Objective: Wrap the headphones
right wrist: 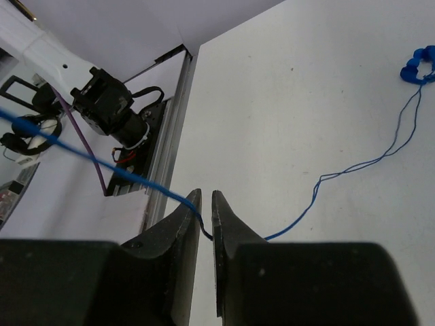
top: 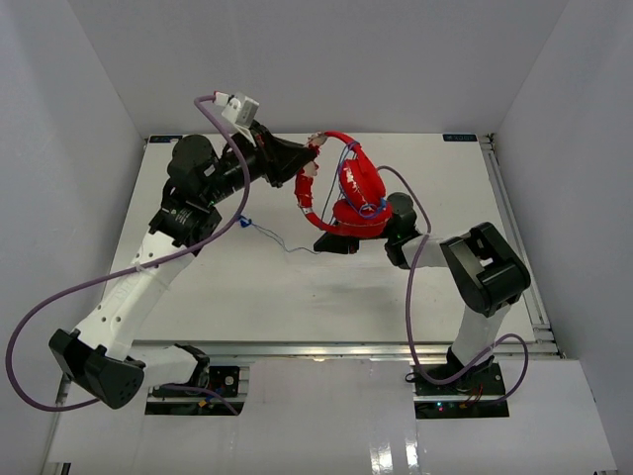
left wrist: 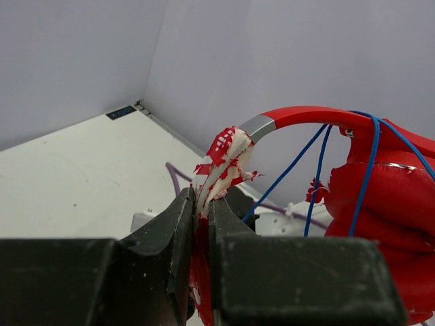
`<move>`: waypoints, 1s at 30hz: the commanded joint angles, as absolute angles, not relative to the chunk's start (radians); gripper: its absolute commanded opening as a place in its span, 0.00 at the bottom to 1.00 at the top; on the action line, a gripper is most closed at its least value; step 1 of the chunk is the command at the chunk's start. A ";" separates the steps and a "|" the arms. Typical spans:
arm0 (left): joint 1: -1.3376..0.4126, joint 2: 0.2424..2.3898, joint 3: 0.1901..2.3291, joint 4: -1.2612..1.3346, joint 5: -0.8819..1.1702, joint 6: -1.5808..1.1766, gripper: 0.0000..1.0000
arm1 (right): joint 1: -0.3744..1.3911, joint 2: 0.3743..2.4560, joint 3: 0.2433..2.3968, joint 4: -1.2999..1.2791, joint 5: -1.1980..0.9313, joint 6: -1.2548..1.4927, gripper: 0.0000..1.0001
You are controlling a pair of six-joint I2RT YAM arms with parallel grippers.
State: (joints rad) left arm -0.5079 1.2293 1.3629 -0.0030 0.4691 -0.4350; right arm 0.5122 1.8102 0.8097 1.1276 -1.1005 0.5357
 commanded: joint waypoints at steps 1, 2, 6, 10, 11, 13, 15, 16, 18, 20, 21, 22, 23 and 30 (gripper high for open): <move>-0.514 1.237 1.473 0.036 0.435 -0.528 0.00 | 0.515 1.840 0.861 1.528 -1.122 0.754 0.18; -0.514 1.244 1.484 0.038 0.431 -0.536 0.00 | 0.515 1.840 0.867 1.533 -1.121 0.756 0.19; -0.515 1.260 1.519 0.050 0.390 -0.559 0.00 | 0.524 1.813 0.858 1.464 -1.089 0.684 0.19; -0.515 1.273 1.552 0.051 0.345 -0.580 0.00 | 0.564 1.709 0.854 1.120 -0.958 0.385 0.20; -0.515 1.277 1.561 0.052 0.332 -0.593 0.00 | 0.576 1.692 0.866 1.025 -0.928 0.291 0.20; -0.515 1.282 1.581 0.055 0.312 -0.610 0.00 | 0.599 1.674 0.879 0.929 -0.867 0.193 0.20; -0.515 1.282 1.589 0.058 0.280 -0.628 0.00 | 0.604 1.677 0.877 0.958 -0.845 0.212 0.20; -0.515 1.281 1.596 0.061 0.258 -0.635 0.00 | 0.606 1.680 0.874 0.980 -0.838 0.230 0.20; -0.515 1.273 1.600 0.077 0.213 -0.644 0.00 | 0.610 1.680 0.873 0.998 -0.844 0.244 0.20; -0.515 1.263 1.594 0.087 0.163 -0.646 0.00 | 0.615 1.668 0.869 0.997 -0.856 0.240 0.17; -0.516 1.258 1.593 0.084 0.129 -0.643 0.00 | 0.618 1.656 0.861 0.995 -0.860 0.233 0.15; -0.517 1.254 1.596 0.073 0.087 -0.634 0.00 | 0.620 1.640 0.847 0.993 -0.861 0.222 0.13; -0.516 1.250 1.599 0.059 0.042 -0.622 0.00 | 0.623 1.613 0.833 0.981 -0.861 0.205 0.10; -0.515 1.242 1.575 0.036 -0.260 -0.412 0.00 | 0.671 1.430 0.788 0.739 -0.828 0.006 0.08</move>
